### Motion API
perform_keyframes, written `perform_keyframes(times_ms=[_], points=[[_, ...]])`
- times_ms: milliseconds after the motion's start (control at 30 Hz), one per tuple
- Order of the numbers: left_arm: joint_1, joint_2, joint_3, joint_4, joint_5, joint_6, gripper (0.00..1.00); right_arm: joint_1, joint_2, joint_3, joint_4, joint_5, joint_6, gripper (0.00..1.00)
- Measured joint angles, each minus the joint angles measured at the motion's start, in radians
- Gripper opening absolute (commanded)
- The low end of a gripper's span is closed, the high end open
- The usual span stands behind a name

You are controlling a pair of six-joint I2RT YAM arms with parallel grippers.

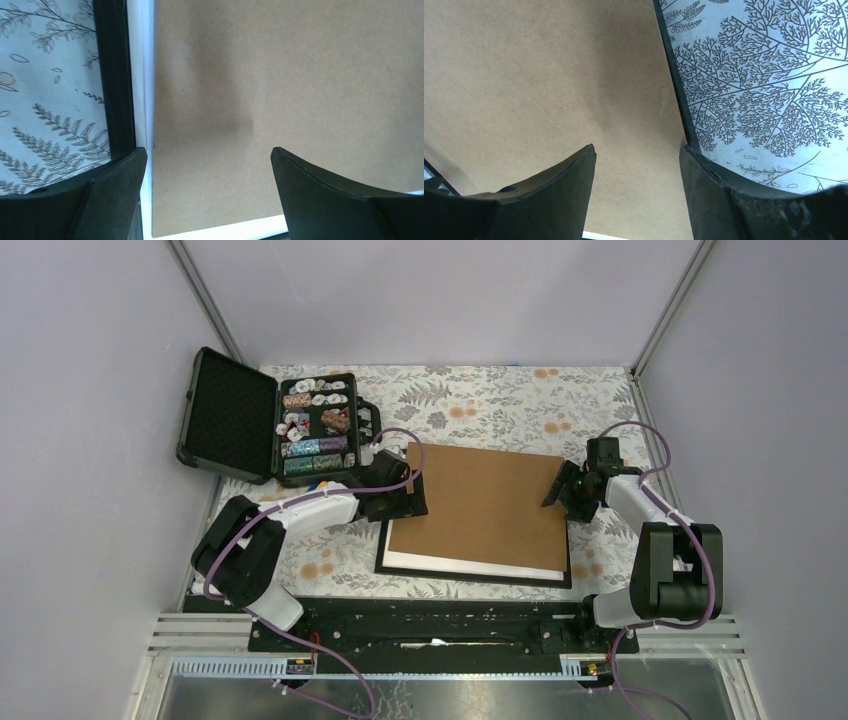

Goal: Put the photo into the frame

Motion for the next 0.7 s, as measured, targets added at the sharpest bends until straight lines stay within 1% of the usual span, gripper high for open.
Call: perform_keyframes(times_ms=[300,500,700], points=[[-0.032,0.039,0.082,-0.033,-0.118,0.060,0.99,0.001,0.008,0.000,0.009,0.000,0.000,0.70],[-0.036,0.108,0.154,-0.031,-0.137,0.089,0.99,0.002,0.010,0.000,0.010,-0.001,0.000,0.72],[-0.036,0.164,0.166,-0.038,-0.150,0.102,0.98,0.003,0.010,0.000,0.012,0.000,0.000,0.73]])
